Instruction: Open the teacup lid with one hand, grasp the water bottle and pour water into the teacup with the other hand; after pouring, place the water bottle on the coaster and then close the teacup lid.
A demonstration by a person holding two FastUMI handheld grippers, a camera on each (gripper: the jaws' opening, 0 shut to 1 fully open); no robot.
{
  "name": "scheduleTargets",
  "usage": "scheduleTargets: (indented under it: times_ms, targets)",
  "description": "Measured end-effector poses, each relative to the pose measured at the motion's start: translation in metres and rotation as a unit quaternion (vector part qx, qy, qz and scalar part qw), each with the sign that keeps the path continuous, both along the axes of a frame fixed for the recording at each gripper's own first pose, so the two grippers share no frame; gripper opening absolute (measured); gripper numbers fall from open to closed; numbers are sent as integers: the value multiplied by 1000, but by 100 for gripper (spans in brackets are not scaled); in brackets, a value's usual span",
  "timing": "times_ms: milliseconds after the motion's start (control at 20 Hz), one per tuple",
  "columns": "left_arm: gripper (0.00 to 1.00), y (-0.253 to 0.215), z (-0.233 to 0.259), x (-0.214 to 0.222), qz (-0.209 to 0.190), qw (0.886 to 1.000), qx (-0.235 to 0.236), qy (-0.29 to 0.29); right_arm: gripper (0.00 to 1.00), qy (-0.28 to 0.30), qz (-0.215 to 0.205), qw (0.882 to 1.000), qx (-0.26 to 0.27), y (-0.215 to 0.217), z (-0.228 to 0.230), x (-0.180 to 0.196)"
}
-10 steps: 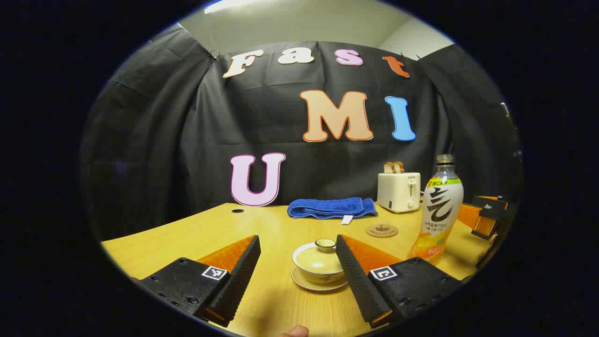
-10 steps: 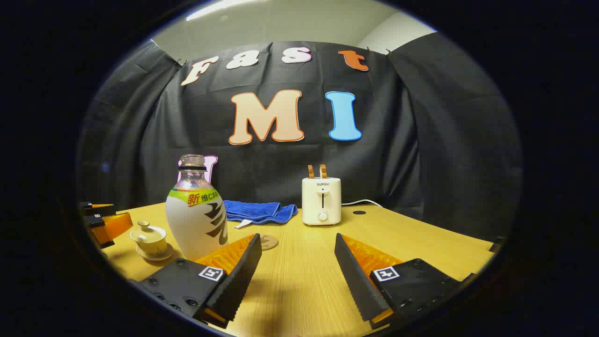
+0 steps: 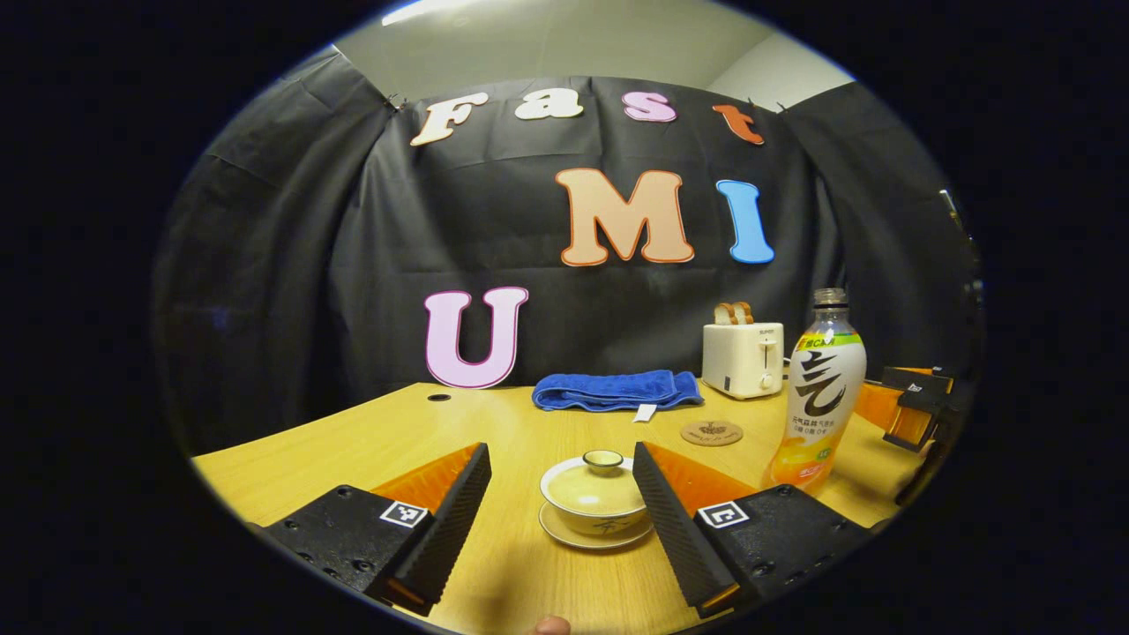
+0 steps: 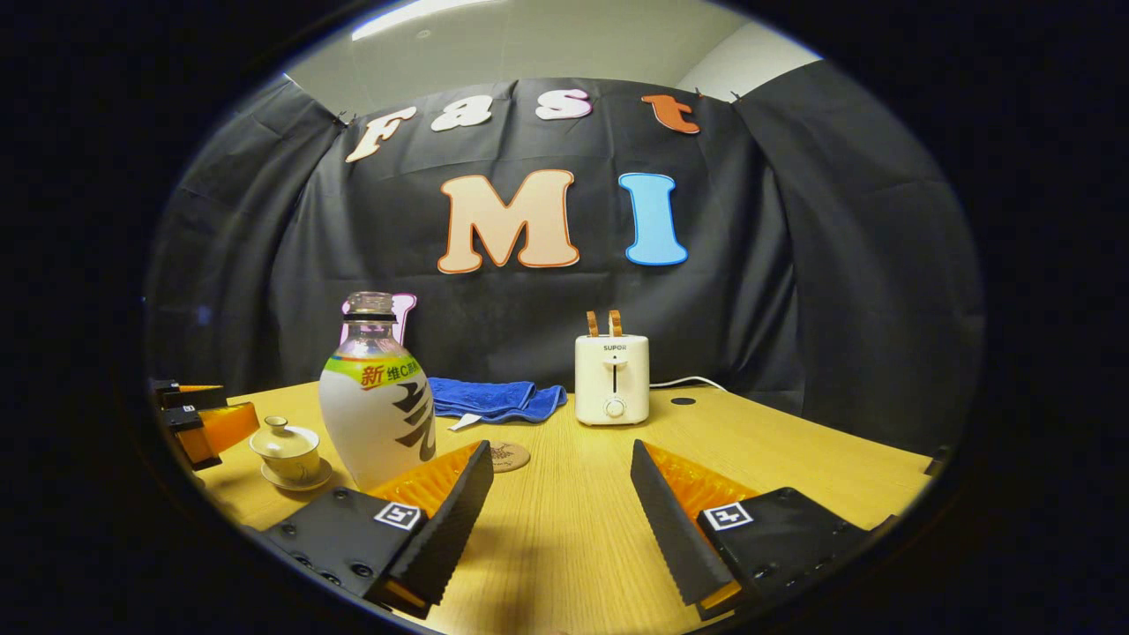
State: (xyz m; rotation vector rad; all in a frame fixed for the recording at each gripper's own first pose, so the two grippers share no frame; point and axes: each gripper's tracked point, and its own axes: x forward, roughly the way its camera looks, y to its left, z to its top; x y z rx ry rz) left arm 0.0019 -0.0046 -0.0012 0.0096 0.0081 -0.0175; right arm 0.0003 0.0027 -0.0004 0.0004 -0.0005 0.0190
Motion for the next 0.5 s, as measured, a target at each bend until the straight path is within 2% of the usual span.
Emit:
scheduleTargets:
  times_ms: [250,500]
  targets:
    - [94,1,-1,0,5,1000,0,0,99,-1,3,1000,0,1,0,0]
    - [94,-4,0,1,-8,1000,1,-2,98,0,14,1000,1,5,-1,2]
